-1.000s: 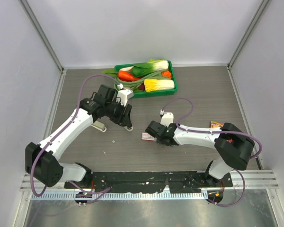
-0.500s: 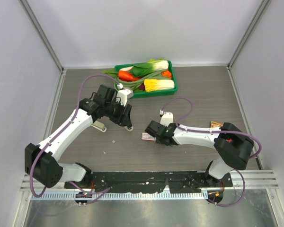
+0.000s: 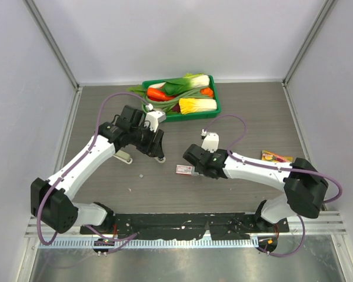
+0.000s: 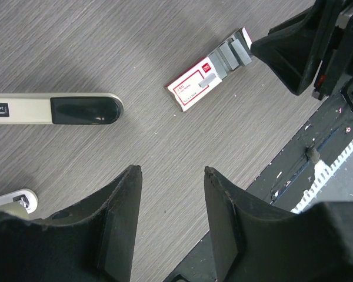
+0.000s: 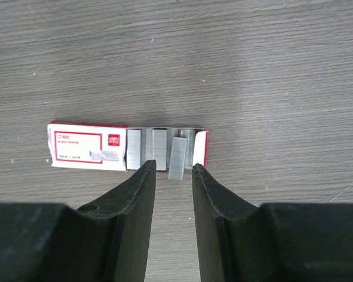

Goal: Unload the staples from the stapler

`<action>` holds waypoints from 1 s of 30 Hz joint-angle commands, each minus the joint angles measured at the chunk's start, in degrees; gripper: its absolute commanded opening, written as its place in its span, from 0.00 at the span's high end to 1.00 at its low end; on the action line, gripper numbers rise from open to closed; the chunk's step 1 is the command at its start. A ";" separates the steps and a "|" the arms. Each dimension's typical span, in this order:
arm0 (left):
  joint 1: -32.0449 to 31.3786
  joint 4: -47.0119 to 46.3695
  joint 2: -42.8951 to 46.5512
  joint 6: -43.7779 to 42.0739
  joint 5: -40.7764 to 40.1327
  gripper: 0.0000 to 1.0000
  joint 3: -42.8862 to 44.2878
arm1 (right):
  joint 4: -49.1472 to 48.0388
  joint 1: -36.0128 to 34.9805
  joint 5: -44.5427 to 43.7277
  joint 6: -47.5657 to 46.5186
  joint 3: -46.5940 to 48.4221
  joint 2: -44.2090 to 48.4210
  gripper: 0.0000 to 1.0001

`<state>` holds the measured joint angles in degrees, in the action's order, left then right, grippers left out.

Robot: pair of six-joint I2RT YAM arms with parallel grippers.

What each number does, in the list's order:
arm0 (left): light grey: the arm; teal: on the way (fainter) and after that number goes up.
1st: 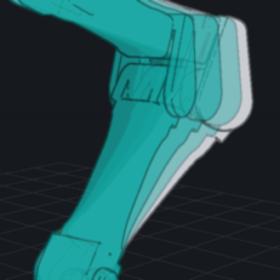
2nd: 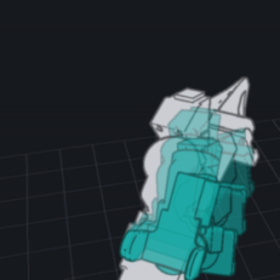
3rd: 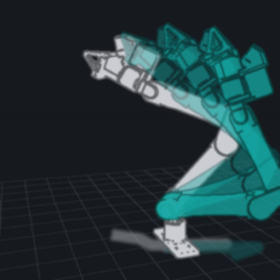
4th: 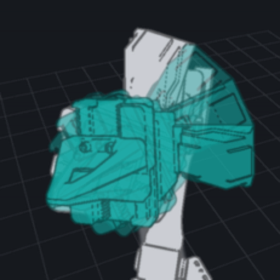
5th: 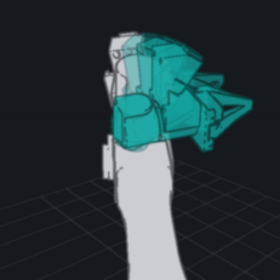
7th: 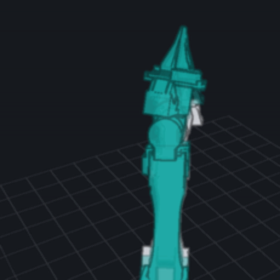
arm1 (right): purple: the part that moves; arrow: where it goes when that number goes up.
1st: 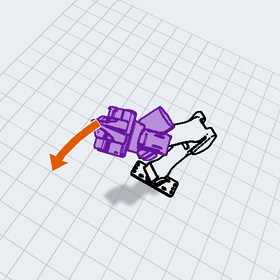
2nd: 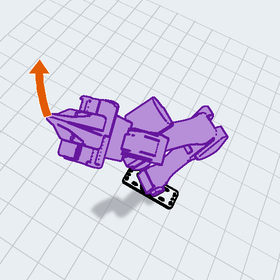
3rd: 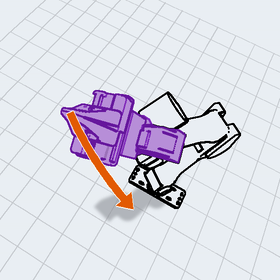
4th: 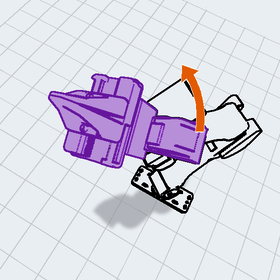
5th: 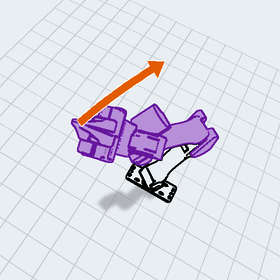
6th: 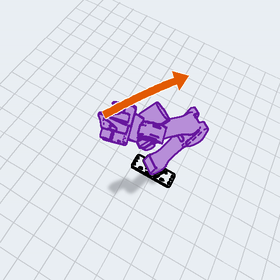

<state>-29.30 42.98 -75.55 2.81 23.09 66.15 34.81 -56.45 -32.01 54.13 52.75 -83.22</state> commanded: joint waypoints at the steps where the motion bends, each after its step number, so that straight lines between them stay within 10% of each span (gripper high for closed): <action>1: -0.23 -0.97 2.07 0.18 0.90 0.50 0.21 | 0.70 1.07 -2.27 -0.78 1.21 -1.33 0.64; 15: -0.32 -0.88 1.55 -0.26 0.82 0.50 0.38 | -3.87 -0.16 6.42 0.18 -4.76 2.80 0.99; 30: -0.23 -0.79 1.81 -0.43 0.73 0.50 0.03 | -8.35 -0.24 8.55 1.24 -7.23 -0.19 0.99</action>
<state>-29.30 43.03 -75.35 2.76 23.11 66.15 28.27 -56.58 -22.24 54.41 44.45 -82.39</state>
